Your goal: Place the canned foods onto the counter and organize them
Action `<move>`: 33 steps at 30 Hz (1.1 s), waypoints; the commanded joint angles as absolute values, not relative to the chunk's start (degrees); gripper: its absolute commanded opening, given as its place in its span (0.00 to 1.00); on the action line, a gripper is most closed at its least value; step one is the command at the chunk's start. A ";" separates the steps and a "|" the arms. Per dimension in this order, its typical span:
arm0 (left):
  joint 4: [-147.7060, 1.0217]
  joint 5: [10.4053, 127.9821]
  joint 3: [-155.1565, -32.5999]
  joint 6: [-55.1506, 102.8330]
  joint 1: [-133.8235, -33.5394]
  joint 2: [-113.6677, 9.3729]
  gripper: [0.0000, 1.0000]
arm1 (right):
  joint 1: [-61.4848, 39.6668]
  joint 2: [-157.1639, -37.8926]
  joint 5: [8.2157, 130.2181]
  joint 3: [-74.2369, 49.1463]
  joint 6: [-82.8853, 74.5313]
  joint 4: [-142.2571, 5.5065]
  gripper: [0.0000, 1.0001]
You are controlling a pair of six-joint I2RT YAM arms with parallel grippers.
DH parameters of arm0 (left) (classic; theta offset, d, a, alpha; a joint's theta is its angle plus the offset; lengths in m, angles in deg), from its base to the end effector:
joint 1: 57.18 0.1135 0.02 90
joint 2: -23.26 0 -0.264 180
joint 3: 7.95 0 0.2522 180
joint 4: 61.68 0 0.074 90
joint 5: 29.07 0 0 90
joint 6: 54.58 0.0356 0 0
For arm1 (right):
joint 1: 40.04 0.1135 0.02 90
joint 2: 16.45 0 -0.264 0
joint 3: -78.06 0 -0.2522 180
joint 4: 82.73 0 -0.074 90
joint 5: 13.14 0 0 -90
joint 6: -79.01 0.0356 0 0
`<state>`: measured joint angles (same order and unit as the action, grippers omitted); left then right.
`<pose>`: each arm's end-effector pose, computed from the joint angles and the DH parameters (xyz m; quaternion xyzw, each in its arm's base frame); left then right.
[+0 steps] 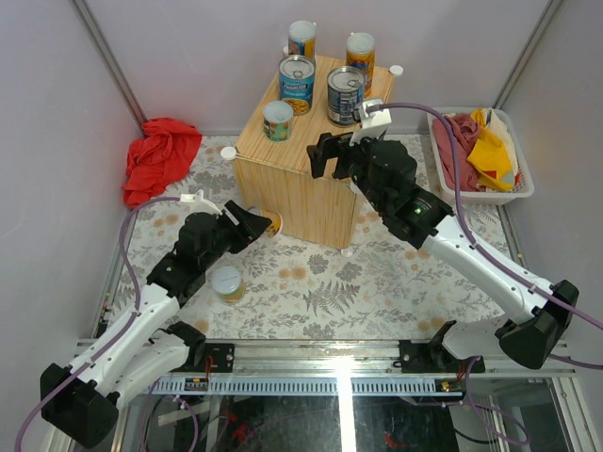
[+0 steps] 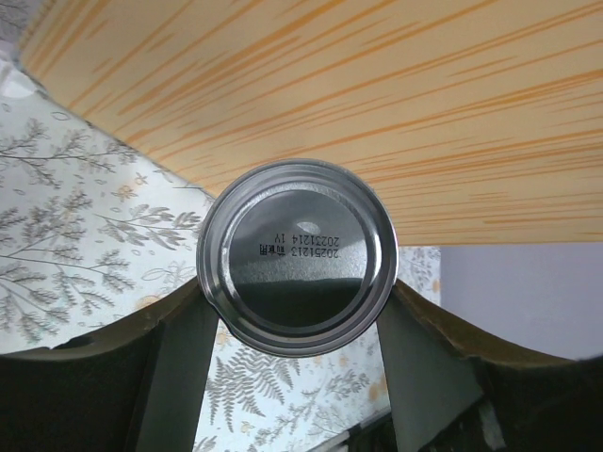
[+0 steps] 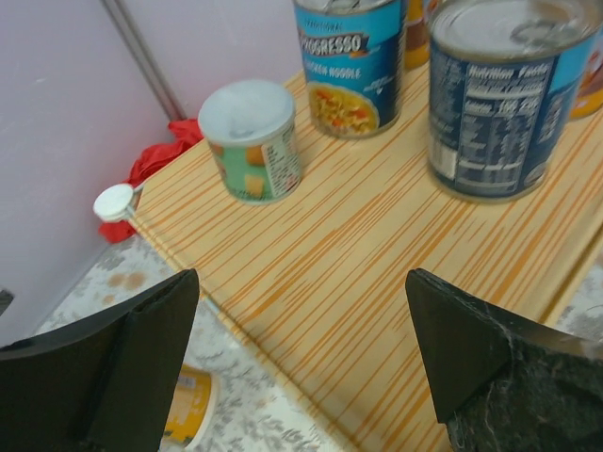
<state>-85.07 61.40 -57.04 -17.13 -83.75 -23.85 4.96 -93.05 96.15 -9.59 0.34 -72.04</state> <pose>0.1737 -0.0872 0.2756 -0.1834 0.8055 -0.3615 0.4322 0.2266 0.2100 0.4483 -0.0745 0.6729 0.2435 0.6945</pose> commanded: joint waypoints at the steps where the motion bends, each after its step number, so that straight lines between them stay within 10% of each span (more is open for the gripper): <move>1: -75.59 66.00 -59.88 -21.45 -83.65 -22.82 0.26 | 3.85 -90.12 89.97 -10.53 8.57 -69.74 0.98; 33: -55.41 81.98 -65.22 -36.75 -83.64 -25.44 0.26 | 0.39 -85.11 60.64 -29.56 42.98 -78.39 0.89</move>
<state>-65.93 78.25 -61.19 -34.31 -83.75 -25.65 0.78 -84.54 62.18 -28.02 40.91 -77.77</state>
